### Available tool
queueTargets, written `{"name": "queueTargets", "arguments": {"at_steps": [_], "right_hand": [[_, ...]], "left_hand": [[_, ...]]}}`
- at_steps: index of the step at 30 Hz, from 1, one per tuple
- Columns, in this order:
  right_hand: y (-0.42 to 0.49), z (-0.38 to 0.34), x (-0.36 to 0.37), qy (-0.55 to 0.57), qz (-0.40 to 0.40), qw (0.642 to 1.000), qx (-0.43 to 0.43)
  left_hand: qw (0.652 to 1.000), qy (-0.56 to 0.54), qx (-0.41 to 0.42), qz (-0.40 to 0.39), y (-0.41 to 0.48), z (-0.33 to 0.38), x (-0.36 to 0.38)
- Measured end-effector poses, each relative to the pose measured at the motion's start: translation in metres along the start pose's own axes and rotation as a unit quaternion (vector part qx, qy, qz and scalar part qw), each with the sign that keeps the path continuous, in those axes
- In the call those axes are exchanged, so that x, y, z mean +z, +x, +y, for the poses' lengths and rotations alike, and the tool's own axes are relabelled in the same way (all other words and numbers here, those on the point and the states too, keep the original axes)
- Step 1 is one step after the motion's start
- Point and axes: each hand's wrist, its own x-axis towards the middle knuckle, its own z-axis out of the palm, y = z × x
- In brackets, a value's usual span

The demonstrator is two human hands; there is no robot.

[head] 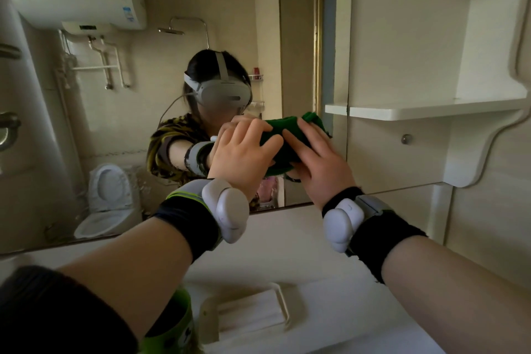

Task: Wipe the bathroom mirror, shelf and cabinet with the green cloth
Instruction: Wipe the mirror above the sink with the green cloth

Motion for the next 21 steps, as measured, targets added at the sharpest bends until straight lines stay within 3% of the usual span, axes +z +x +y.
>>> {"name": "queueTargets", "arguments": {"at_steps": [7, 21], "right_hand": [[-0.006, -0.004, 0.01, 0.0, 0.022, 1.0, 0.007], [-0.025, -0.018, 0.035, 0.016, 0.034, 0.999, 0.001]], "left_hand": [[0.999, -0.005, -0.031, 0.009, -0.005, 0.004, 0.003], [1.0, 0.005, -0.015, 0.0, -0.032, -0.008, 0.003]]}}
